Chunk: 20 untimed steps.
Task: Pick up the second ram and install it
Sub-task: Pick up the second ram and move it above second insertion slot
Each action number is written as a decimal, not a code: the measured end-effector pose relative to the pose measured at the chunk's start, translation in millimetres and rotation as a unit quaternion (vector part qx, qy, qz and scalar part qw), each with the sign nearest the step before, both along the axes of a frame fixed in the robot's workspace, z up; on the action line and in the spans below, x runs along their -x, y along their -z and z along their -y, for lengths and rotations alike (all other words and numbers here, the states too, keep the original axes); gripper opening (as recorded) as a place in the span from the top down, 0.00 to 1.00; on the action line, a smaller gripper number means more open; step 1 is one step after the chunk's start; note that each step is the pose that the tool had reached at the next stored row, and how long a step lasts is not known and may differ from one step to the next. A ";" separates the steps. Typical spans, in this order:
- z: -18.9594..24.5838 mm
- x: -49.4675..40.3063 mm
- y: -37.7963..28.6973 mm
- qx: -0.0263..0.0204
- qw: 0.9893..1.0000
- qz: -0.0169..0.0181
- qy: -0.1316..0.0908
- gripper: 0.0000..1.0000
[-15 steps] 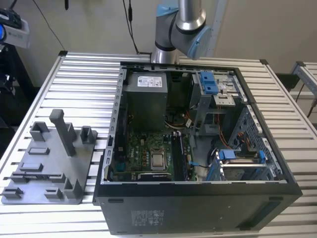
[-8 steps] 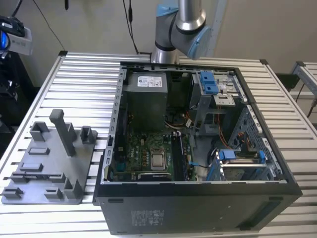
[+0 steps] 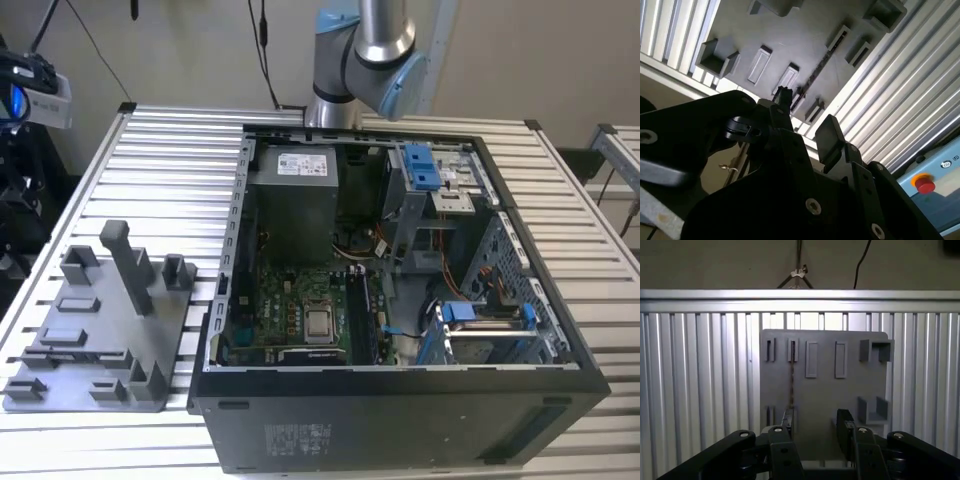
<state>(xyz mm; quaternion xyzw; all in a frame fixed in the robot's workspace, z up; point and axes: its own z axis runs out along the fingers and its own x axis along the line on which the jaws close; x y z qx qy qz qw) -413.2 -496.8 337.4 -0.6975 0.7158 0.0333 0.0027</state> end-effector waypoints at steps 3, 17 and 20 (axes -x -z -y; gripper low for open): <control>0.5 0.1 5.1 0.001 1.000 0.000 0.000 0.52; 0.9 0.0 25.5 0.009 1.000 0.000 -0.004 0.52; 0.9 0.0 29.0 0.012 1.000 0.000 -0.005 0.52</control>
